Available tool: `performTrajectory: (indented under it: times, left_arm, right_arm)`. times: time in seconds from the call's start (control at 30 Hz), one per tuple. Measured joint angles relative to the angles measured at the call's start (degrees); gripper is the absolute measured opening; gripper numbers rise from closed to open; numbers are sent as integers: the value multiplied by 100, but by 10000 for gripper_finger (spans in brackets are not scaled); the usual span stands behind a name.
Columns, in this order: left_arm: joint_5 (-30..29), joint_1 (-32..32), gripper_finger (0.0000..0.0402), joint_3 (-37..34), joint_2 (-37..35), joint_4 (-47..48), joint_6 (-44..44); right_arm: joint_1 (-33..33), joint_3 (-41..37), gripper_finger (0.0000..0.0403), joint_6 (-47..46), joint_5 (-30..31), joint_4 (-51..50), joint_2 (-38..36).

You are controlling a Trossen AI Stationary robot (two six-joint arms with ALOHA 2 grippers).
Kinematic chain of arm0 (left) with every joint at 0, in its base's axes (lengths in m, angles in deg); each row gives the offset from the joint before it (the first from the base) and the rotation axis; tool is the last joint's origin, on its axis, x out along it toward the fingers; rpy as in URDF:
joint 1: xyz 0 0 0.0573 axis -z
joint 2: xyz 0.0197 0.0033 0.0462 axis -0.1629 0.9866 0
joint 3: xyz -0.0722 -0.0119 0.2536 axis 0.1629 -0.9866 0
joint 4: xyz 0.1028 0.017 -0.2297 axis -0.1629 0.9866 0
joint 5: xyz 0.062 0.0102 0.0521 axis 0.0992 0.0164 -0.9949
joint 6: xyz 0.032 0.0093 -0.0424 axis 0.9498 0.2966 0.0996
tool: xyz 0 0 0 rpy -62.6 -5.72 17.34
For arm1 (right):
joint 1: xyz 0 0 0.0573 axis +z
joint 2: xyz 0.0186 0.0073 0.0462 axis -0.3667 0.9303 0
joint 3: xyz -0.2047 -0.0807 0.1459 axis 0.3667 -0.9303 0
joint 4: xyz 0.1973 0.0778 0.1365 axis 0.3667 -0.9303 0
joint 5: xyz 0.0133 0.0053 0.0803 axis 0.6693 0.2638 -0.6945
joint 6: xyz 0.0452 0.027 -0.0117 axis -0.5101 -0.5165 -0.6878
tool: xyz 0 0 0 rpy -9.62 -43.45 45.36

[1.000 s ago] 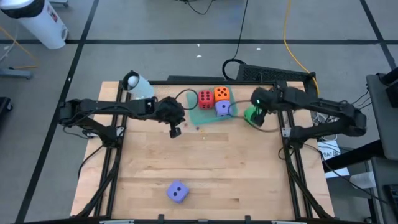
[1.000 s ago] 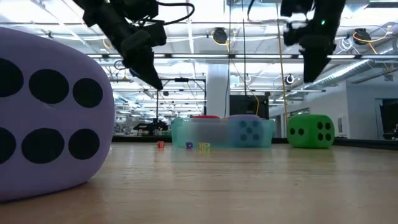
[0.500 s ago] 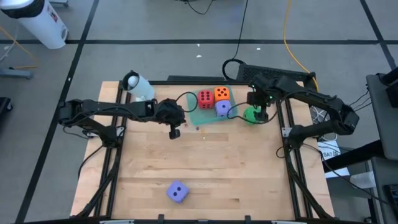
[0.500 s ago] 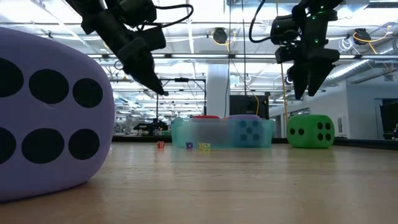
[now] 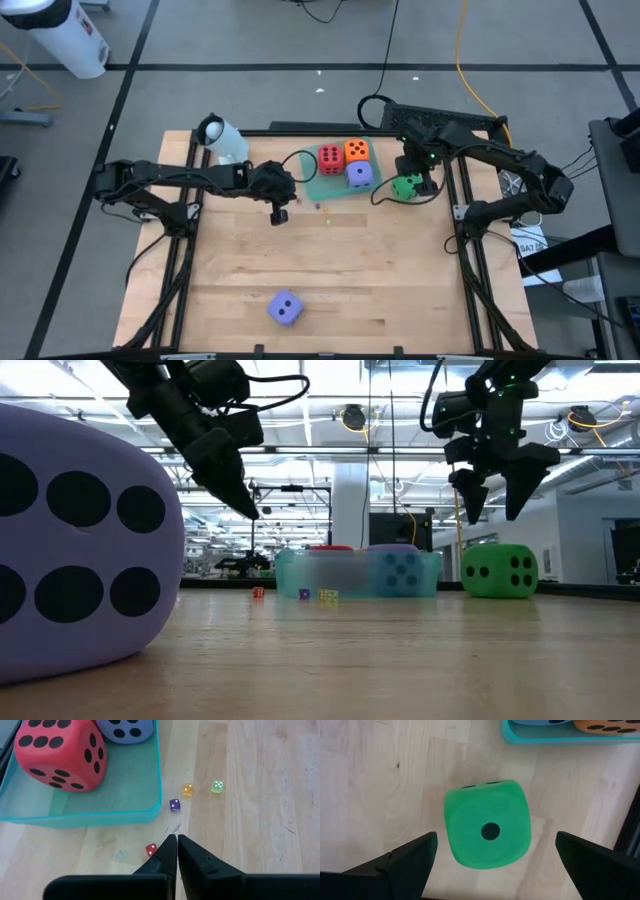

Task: Pick & Place Dice
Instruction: Put the big green dice into the bin

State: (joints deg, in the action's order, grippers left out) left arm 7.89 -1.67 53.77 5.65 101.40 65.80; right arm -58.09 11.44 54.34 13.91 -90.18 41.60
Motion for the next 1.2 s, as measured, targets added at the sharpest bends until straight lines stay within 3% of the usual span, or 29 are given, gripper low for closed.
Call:
performTrajectory:
  times: [0.37, 0.67, 1.2]
  left_arm:
    - [8, 0, 26, 1, 0, -6, 5]
    - [13, 0, 26, 1, 0, -6, -33]
    - [13, 37, 26, 3, 0, -8, -69]
  right_arm:
    - [-24, -560, 400, 138, 2, 261, 4]
    - [-198, -590, 400, 159, -81, 665, 18]
    - [-389, -579, 400, 203, -150, 736, 1001]
